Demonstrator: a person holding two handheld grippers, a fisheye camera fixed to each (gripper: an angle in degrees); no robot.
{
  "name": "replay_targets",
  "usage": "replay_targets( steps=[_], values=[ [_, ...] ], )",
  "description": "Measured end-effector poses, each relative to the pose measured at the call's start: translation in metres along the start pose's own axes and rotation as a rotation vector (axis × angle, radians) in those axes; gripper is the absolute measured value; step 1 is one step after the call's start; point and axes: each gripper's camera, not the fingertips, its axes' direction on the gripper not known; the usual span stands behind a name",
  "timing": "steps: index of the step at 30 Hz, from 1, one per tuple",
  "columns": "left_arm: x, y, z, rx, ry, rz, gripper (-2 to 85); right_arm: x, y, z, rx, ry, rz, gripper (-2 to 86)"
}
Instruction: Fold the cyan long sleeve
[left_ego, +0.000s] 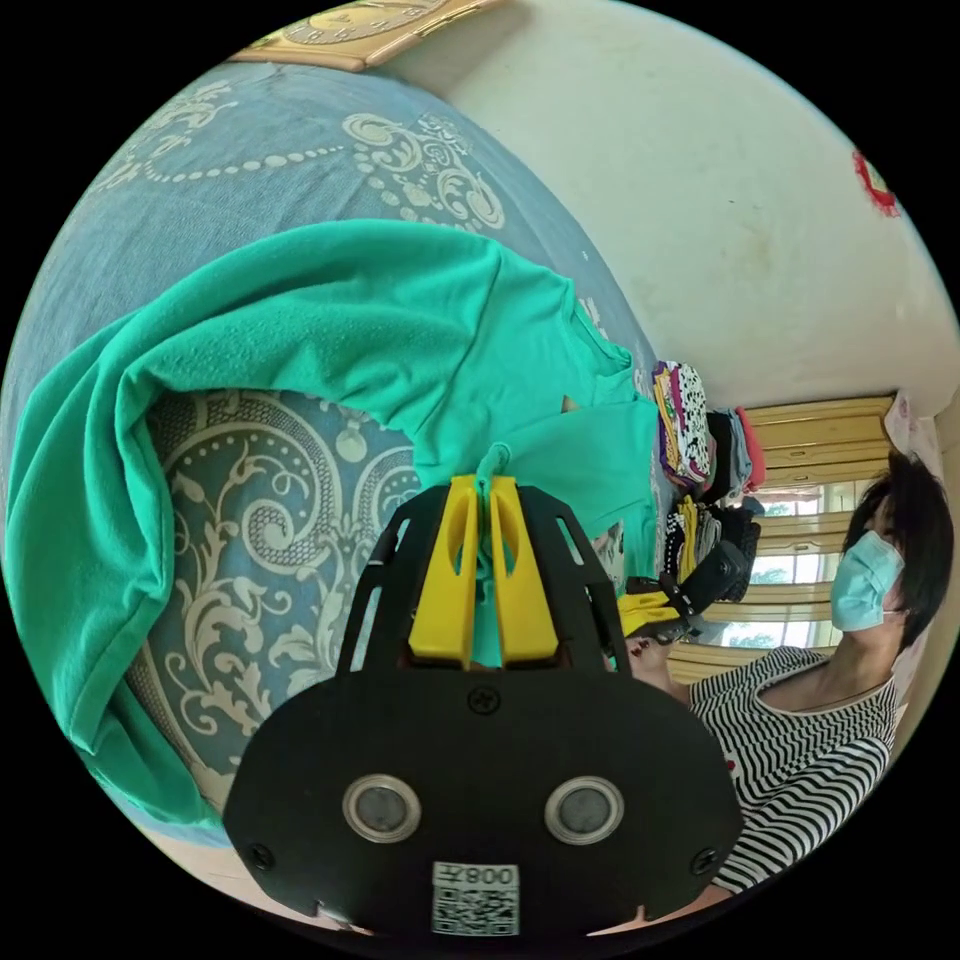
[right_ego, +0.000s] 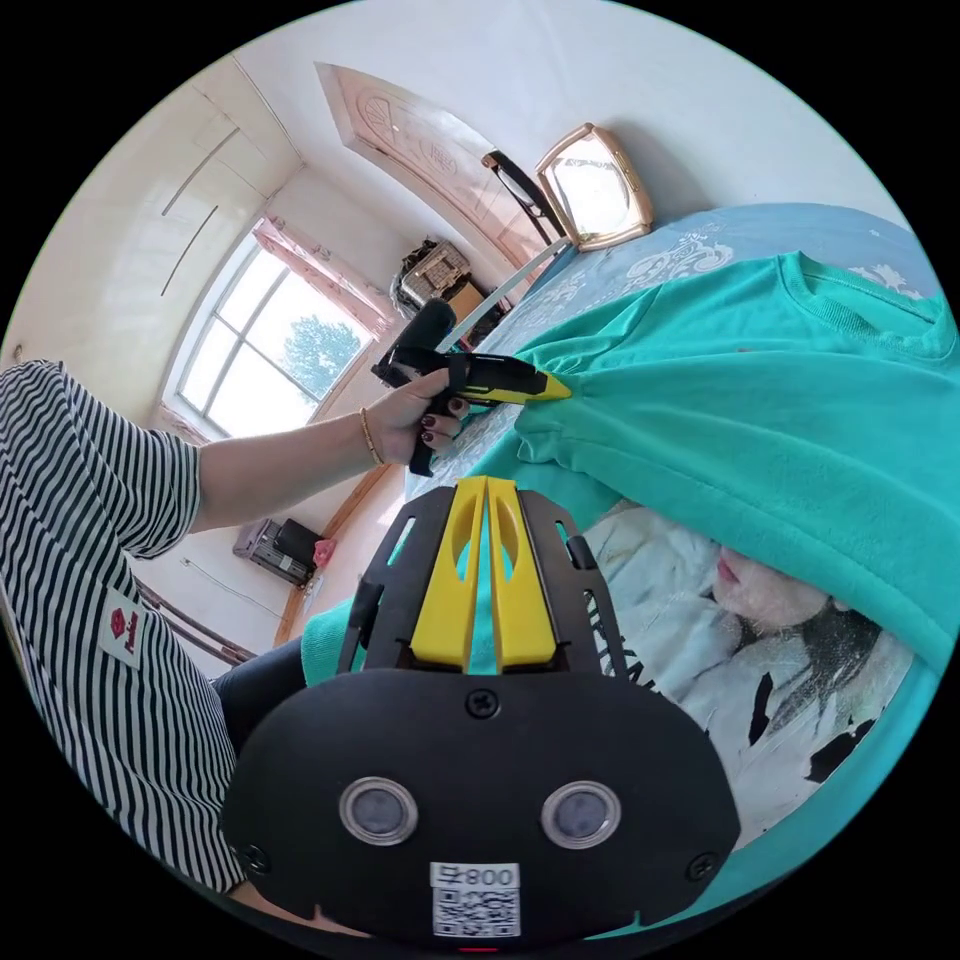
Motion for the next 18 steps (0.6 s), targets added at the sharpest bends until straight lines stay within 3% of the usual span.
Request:
replay_targets(
  steps=[4,10,13,15,18],
  values=[
    [0.013,-0.005,0.012,0.031,-0.007,-0.01,2.9,0.024,0.001,-0.036,0.047,0.049,0.061,0.1],
    [0.047,0.0,0.014,0.166,-0.126,-0.037,4.4,0.082,0.037,-0.148,0.275,0.317,0.305,0.1],
    [0.112,-0.021,0.052,0.128,-0.146,0.153,4.1,0.106,0.072,-0.201,0.401,0.468,0.487,0.1],
    [0.179,-0.052,0.113,0.042,-0.059,0.339,4.3,0.12,0.096,-0.229,0.468,0.526,0.576,0.1],
    [0.265,-0.097,0.201,-0.06,0.075,0.526,6.1,0.136,0.105,-0.235,0.416,0.528,0.614,0.0]
  ],
)
